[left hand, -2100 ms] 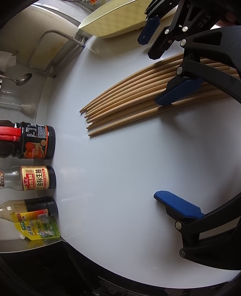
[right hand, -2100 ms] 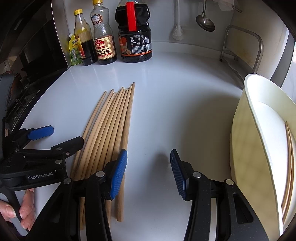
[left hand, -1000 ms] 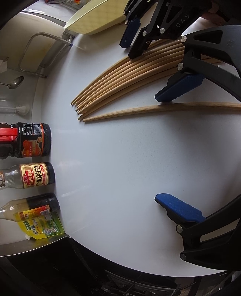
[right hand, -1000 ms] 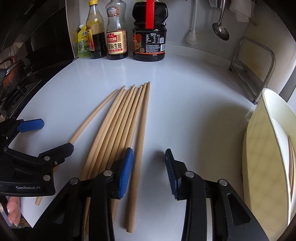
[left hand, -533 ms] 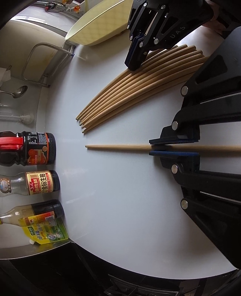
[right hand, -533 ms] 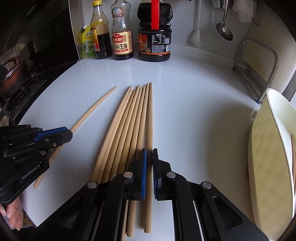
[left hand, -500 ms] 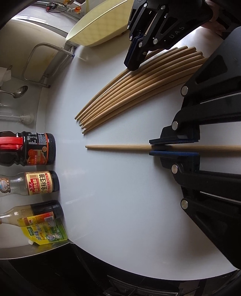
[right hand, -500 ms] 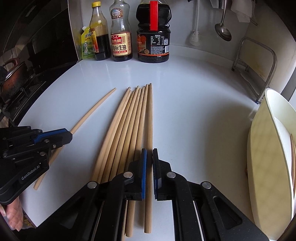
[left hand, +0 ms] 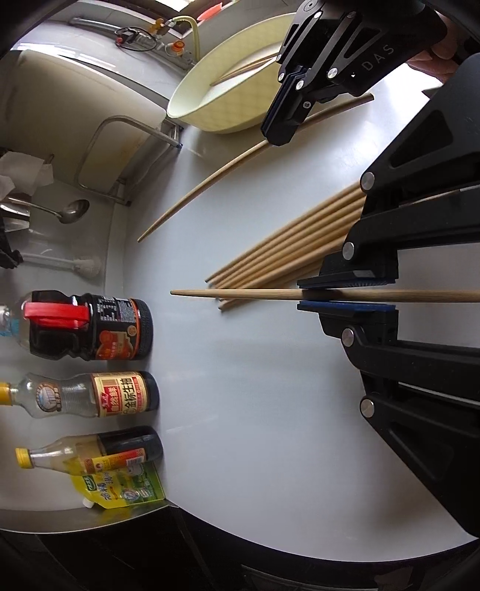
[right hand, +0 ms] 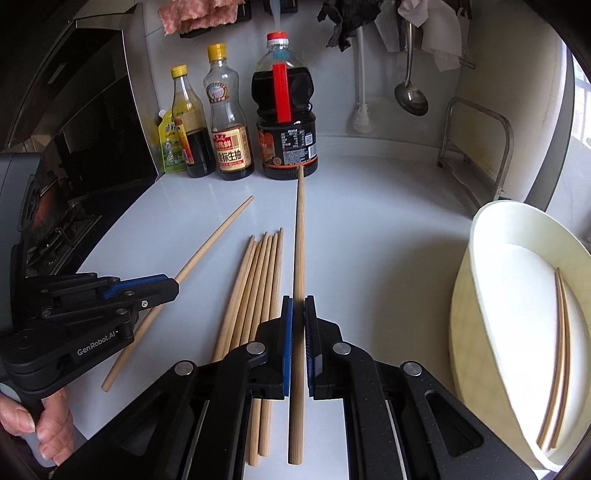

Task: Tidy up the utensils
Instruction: 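Lift and carry both held chopsticks over the white water basin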

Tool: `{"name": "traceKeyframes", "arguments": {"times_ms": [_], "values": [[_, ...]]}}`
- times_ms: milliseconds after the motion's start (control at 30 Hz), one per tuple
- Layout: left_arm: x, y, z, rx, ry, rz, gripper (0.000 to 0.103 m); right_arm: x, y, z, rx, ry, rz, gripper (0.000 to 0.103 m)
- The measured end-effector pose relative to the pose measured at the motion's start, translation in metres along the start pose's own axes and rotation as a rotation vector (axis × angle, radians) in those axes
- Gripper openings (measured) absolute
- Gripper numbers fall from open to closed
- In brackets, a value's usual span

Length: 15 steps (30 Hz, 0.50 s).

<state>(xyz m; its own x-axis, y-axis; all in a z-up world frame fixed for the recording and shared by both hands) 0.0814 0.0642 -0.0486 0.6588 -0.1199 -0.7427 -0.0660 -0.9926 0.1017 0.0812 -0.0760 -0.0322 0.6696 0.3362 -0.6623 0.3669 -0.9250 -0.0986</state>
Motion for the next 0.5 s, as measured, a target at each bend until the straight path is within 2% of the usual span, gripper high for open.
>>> {"name": "traceKeyframes", "arguments": {"times_ms": [267, 367, 500], "values": [[-0.014, 0.071, -0.055, 0.073, 0.075, 0.112, 0.007, -0.05, 0.072, -0.019, 0.139, 0.094, 0.11, 0.006], [-0.014, 0.109, -0.072, 0.101, 0.084, 0.18, 0.007, -0.069, 0.108, -0.02, 0.196, 0.12, 0.175, 0.006], [-0.006, 0.166, -0.086, 0.168, 0.084, 0.226, 0.007, -0.084, 0.157, -0.012, 0.282, 0.119, 0.245, 0.006]]}}
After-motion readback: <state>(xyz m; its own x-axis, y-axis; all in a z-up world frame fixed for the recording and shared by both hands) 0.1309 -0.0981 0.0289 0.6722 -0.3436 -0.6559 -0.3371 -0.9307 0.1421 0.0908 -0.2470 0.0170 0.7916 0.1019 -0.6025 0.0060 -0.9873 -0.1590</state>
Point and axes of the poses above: each gripper's, at about its wrist camera, not at the fingertips, and x roughly the way its jaws point, y to its right, z to its underside, the point moved 4 cm from there along x, roughly the way its jaws point, and after that the axes turned 3 degrees about y, right-handed, at the moved point
